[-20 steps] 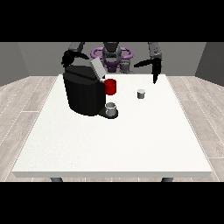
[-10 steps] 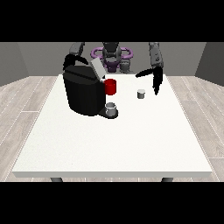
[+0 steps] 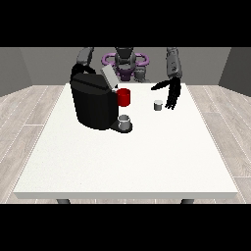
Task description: Insert the coffee pod into the coffee machine and close the lid
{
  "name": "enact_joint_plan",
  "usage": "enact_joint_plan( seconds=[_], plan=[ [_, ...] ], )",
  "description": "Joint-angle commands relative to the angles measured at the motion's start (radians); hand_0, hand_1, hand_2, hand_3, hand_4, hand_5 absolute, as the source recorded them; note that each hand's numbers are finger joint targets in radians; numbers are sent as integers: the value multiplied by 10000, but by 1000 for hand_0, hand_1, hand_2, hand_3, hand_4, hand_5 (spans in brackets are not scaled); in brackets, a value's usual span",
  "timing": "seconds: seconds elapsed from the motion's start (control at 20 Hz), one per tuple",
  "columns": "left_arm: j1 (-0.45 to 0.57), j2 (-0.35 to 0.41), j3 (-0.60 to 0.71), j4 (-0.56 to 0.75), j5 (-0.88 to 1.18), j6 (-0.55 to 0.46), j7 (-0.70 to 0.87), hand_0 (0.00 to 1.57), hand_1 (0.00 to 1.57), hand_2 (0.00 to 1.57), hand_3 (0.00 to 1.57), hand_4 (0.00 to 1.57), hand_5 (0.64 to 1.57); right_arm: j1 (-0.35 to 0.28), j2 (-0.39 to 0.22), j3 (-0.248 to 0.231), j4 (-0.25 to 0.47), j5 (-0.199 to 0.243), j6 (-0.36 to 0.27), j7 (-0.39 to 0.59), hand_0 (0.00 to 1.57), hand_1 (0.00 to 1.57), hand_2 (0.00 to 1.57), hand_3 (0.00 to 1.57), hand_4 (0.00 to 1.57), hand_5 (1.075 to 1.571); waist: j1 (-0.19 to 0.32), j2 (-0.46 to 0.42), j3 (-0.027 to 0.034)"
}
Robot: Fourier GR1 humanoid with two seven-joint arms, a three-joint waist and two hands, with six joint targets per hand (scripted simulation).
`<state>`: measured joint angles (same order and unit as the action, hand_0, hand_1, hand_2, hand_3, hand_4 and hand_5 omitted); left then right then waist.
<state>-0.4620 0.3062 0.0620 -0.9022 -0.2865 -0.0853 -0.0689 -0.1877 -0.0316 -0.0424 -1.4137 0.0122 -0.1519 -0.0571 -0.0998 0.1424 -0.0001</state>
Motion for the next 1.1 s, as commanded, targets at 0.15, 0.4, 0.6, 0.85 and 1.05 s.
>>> enact_joint_plan(
  seconds=[0.15, 0.4, 0.6, 0.85, 1.05],
  plan=[
    [-371, 479, 179, 1567, -692, 288, -466, 758, 758, 820, 513, 0, 1571, -21, 124, 465, -229, 467, -269, 476, 0, 0, 0, 0, 356, 1571, -325, 115, -3],
    [-565, 732, -240, 1787, -1424, 241, -492, 600, 600, 715, 469, 0, 1571, 219, 145, 227, 215, 54, 94, -219, 0, 0, 0, 0, 432, 1571, -294, 55, 1],
    [-909, 679, -308, 2520, -2051, 1026, -873, 608, 608, 745, 483, 0, 1571, -179, 133, 455, -334, 258, -59, 587, 0, 0, 0, 0, 434, 1571, -602, 290, -3],
    [-702, 45, -353, 2616, -2564, 2714, -1364, 719, 719, 864, 649, 229, 1571, -98, -162, 177, -382, -76, 217, 848, 0, 0, 0, 0, 487, 1571, -677, 209, -4],
    [-1182, 43, -330, 2866, -2778, 2488, -1347, 824, 824, 972, 737, 389, 1571, -172, 185, 125, 303, 87, -194, 96, 0, 0, 0, 0, 513, 1571, -341, 194, -1]
  ],
)
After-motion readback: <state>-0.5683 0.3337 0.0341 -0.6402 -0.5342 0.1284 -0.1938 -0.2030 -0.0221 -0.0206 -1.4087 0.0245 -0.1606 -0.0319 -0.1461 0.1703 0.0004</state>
